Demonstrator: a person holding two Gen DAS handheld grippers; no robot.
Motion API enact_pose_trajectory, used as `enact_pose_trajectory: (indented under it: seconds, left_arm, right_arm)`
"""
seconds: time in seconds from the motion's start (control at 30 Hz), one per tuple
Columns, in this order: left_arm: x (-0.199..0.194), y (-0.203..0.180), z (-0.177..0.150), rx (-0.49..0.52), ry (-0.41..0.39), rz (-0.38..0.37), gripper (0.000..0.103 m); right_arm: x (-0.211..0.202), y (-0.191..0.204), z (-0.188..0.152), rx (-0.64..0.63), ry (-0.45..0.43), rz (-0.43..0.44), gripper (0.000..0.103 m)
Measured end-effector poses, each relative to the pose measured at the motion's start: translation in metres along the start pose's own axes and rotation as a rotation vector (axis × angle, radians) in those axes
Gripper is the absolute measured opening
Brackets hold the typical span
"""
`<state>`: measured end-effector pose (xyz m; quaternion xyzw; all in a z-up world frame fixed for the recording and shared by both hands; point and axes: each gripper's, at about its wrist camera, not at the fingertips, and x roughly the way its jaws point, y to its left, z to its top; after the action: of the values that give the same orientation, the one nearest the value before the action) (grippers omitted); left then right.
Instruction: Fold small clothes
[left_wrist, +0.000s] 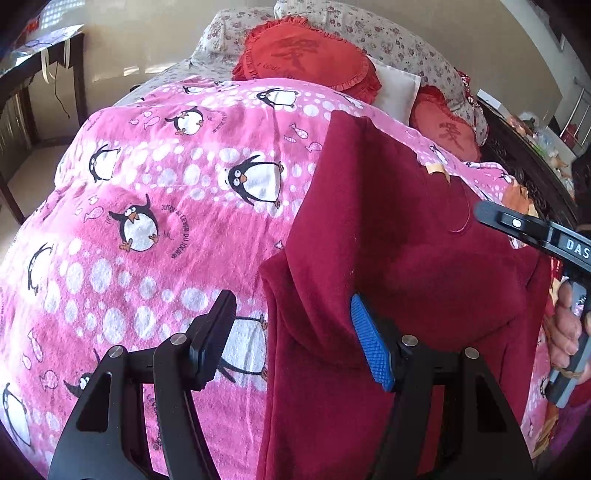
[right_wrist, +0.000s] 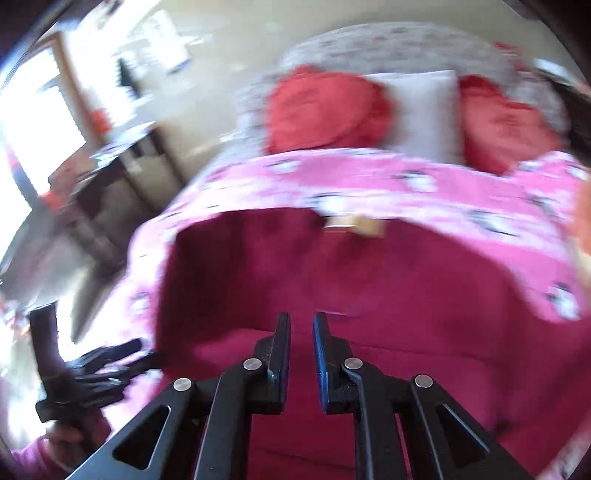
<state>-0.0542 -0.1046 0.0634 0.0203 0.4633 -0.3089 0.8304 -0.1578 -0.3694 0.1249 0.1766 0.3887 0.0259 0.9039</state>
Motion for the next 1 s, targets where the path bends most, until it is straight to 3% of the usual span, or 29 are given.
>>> enact_pose_trajectory:
  seconds: [0.03,0.13,0.23,0.47,0.5,0.57,0.6,0.7,0.8,0.83,0.9,1.0]
  left_arm:
    - [-0.002,0.002,-0.001,0.001,-0.002,0.004,0.065]
    - [-0.007,0.011,-0.002,0.007,-0.003,0.03,0.065]
    - [-0.01,0.023,-0.003,-0.014,-0.004,0.039,0.065]
    - [-0.003,0.044,-0.002,-0.074,0.006,0.027,0.065]
    - [-0.002,0.044,-0.002,-0.079,0.007,0.023,0.065]
    - [-0.001,0.045,-0.002,-0.082,0.009,0.017,0.065]
    - [0.0,0.045,-0.002,-0.08,0.01,0.017,0.065]
    - [-0.001,0.048,-0.002,-0.08,0.004,0.021,0.065]
    - [-0.004,0.052,-0.001,-0.09,-0.009,0.028,0.065]
    - [-0.005,0.052,0.0,-0.094,-0.014,0.03,0.065]
    - [-0.006,0.051,0.003,-0.097,-0.022,0.032,0.065]
    - [-0.009,0.044,0.009,-0.095,-0.035,0.028,0.065]
  right_arm:
    - [0.018,0.017,0.006,-0.055,0.008,0.051,0.011]
    - [0.055,0.043,0.016,-0.152,0.035,0.1,0.012]
    - [0.086,0.055,0.021,-0.197,0.079,0.134,0.036]
    - [0.119,0.062,0.027,-0.199,0.128,0.214,0.036]
    - [0.128,0.064,0.029,-0.208,0.135,0.21,0.036]
    - [0.139,0.07,0.028,-0.241,0.155,0.185,0.024]
    - [0.141,0.074,0.028,-0.263,0.163,0.169,0.005]
    - [0.128,0.083,0.032,-0.353,0.104,0.09,0.003]
    - [0.109,0.08,0.051,-0.325,0.02,0.043,0.003]
    - [0.109,0.079,0.057,-0.317,0.005,-0.009,0.003]
    - [0.12,0.078,0.063,-0.308,0.015,-0.085,0.003]
    - [0.147,0.077,0.058,-0.268,0.038,-0.105,0.003]
